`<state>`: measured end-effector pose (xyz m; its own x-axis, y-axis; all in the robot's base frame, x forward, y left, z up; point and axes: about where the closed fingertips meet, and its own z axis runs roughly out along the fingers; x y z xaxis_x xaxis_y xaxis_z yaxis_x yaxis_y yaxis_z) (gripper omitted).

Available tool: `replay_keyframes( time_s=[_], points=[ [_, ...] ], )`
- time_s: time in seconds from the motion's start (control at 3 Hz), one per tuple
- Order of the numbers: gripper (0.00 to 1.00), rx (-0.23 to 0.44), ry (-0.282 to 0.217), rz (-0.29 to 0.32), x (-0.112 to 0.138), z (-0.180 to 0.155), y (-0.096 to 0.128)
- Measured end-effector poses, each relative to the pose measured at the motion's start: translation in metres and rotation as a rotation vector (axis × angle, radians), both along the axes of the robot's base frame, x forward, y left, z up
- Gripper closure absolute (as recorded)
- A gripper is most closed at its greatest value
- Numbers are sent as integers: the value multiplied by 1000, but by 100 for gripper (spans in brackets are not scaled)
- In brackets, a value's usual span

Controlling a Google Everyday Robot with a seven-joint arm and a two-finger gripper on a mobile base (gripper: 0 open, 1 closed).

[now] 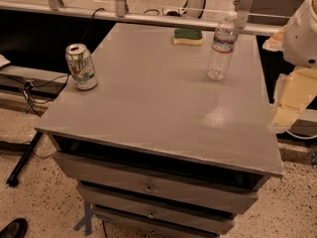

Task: Move sponge near 7up can

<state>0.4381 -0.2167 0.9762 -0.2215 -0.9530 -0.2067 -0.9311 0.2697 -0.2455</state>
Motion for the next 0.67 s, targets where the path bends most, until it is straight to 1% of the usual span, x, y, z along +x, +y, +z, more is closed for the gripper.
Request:
replay_keyframes(
  time_s=[0.33, 0.67],
  points=[
    [0, 0, 0, 0, 0, 0, 0],
    [0, 54, -12, 41, 29, -7, 25]
  ],
)
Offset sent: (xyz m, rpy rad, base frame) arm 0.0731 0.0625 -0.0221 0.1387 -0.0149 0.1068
